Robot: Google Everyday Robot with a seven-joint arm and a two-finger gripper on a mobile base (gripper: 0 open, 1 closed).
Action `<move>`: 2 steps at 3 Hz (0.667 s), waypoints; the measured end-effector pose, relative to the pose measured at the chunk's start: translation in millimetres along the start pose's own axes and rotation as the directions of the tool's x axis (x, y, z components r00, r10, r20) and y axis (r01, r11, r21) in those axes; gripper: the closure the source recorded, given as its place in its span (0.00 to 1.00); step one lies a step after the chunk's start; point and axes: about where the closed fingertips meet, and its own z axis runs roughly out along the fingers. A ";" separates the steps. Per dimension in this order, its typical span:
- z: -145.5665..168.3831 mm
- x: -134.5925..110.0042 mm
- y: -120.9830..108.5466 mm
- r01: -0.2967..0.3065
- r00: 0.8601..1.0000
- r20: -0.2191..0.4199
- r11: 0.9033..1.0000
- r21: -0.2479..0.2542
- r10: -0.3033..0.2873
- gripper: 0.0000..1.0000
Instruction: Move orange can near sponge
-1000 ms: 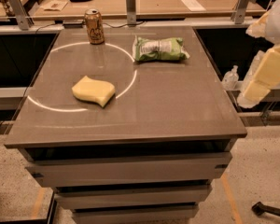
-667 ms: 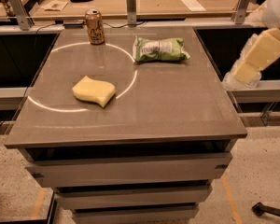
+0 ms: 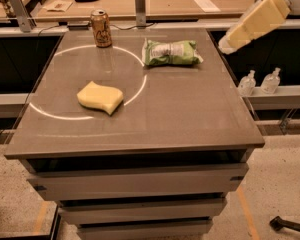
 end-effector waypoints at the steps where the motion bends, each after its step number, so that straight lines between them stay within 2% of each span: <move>1: 12.4 -35.9 -7.5 -0.055 0.992 0.116 0.997 0.054 0.048 0.00; 2: 40.6 -68.0 -15.3 -0.096 0.981 0.174 0.995 0.034 0.089 0.00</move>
Offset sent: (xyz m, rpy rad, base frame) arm 0.0972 0.1028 0.0287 0.2683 -0.0769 -0.0306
